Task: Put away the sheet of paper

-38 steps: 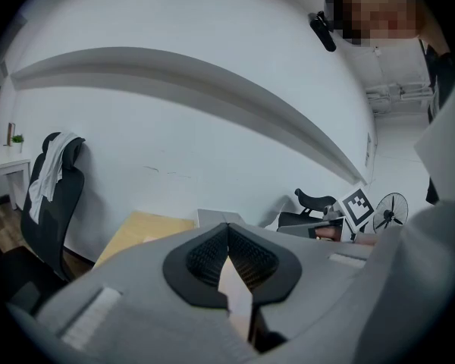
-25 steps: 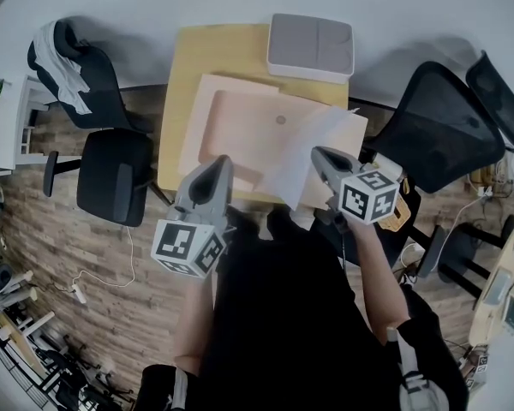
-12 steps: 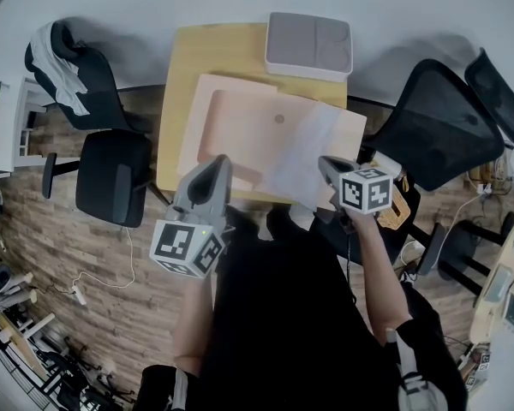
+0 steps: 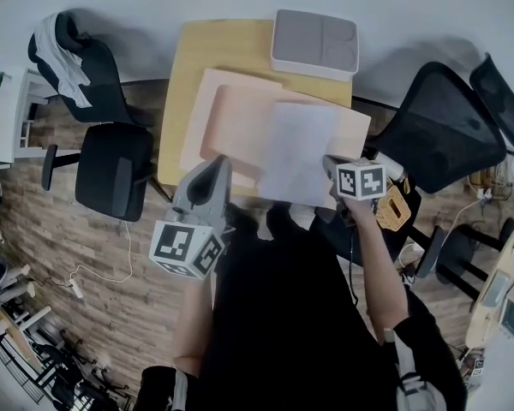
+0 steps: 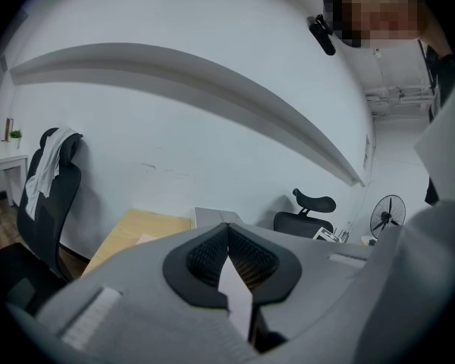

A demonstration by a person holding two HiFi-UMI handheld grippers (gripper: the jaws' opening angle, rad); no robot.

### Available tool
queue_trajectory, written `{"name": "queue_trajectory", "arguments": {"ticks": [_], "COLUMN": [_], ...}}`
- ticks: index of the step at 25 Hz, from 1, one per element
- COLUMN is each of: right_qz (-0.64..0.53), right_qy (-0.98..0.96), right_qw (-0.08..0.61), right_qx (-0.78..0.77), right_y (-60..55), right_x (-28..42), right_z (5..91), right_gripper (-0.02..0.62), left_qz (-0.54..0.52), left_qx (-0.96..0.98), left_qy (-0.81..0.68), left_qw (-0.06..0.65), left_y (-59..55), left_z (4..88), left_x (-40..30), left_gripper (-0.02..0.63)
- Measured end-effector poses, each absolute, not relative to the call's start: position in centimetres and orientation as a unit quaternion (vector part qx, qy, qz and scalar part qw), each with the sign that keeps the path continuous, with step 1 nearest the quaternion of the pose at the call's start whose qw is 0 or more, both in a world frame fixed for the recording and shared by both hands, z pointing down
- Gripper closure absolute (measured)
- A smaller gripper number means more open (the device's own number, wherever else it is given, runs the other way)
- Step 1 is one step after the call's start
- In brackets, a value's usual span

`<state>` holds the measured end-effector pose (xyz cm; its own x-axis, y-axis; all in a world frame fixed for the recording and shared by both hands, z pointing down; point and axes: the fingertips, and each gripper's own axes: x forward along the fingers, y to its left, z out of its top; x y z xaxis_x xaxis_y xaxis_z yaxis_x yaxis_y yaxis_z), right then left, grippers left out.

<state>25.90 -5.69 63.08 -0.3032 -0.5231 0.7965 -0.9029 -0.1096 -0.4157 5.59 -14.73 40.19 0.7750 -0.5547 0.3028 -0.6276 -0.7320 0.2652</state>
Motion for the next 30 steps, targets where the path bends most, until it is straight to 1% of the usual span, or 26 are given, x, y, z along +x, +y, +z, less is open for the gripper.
{"name": "queue_trajectory", "arguments": {"ticks": [15, 30], "right_qz": [0.489, 0.507], "right_qy": [-0.610, -0.574], "right_qw": [0.172, 0.122], "right_qx": [0.599, 0.632], "right_y": [-9.2, -11.7], "right_x": [27.3, 28.2], "right_z": [65.2, 66.7], "right_gripper": [0.594, 0.594], "left_qz": [0.110, 0.115], "left_qx": [0.914, 0.910], "left_qy": [-0.347, -0.355], "left_qw": [0.178, 0.181], "left_y": [-15.6, -17.3], "left_z": [40.3, 40.6], "left_x": [4.0, 3.7], "left_gripper": [0.597, 0.597]}}
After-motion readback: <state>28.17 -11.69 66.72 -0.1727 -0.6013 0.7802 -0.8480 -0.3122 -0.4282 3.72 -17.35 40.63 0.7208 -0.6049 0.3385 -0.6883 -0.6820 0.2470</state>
